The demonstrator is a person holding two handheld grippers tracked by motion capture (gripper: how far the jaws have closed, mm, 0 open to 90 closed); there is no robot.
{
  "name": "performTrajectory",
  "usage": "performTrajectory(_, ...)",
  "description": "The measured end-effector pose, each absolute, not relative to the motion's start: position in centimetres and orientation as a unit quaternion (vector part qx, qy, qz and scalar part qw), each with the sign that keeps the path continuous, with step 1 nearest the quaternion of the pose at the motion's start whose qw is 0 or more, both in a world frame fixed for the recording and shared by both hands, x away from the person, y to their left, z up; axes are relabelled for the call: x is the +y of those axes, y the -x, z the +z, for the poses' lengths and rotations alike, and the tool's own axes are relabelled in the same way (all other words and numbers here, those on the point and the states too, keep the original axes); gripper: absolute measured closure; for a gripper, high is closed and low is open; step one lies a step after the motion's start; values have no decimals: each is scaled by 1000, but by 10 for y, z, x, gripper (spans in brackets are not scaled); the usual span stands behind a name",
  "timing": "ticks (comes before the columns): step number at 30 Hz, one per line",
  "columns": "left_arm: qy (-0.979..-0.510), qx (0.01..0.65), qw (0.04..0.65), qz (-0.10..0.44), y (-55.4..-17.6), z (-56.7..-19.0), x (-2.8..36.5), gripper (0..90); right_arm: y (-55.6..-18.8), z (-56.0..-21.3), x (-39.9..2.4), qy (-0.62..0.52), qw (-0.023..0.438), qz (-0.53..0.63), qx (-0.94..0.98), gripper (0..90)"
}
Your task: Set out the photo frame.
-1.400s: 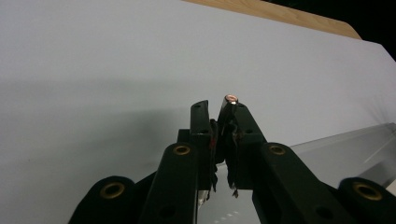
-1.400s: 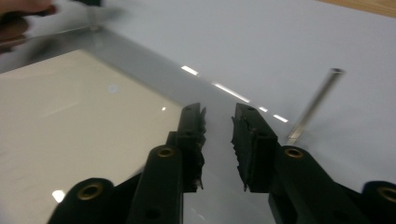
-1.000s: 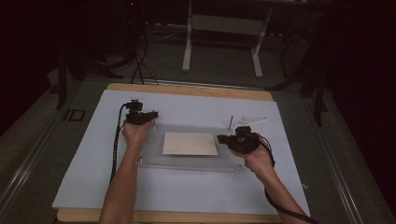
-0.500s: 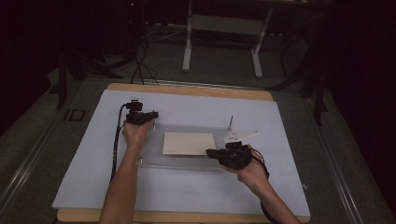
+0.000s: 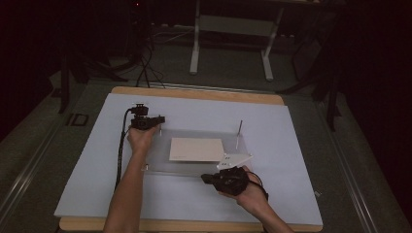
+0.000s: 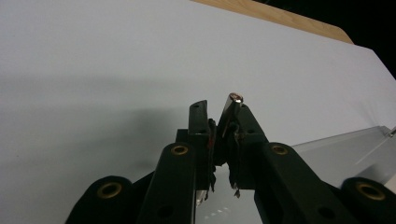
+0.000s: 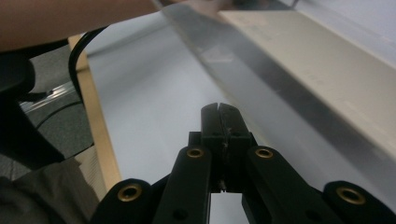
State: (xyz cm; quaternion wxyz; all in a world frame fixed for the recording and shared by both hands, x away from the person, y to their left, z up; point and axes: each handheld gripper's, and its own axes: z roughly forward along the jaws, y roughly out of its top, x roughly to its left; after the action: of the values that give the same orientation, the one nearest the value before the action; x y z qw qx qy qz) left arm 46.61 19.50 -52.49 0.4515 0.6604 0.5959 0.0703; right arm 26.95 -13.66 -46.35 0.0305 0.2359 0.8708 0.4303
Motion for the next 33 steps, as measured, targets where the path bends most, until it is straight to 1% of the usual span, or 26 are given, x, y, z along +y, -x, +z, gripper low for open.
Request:
performTrajectory(4,-660,596,452,70,-466,-525,195,809,-269,-472,-134,-238,34,431,870,900)
performTrajectory(5,-660,596,453,68,-466,-526,195,807,-267,-478,-131,-233,56,430,871,900)
performTrajectory(8,-659,597,454,66,-466,-526,195,806,-266,-483,-129,-233,64,438,866,900)
performTrajectory(9,-659,597,453,65,-466,-526,195,806,-266,-487,-126,-234,80,440,863,900)
performTrajectory(11,-658,599,453,63,-466,-526,196,804,-266,-490,-124,-240,95,439,860,900)
performTrajectory(14,-657,600,453,60,-467,-526,196,801,-267,-490,-123,-247,99,447,854,900)
performTrajectory(15,-657,600,452,58,-467,-526,196,801,-265,-490,-121,-249,110,441,855,900)
performTrajectory(19,-657,602,450,57,-468,-526,196,800,-264,-491,-122,-270,112,453,842,900)
performTrajectory(22,-656,605,449,49,-469,-525,196,796,-263,-491,-122,-280,117,462,833,900)
performTrajectory(23,-650,610,451,37,-470,-526,198,792,-263,-489,-122,-282,122,466,830,900)
performTrajectory(33,-662,605,441,30,-471,-530,198,791,-265,-480,-121,-285,150,477,818,900)
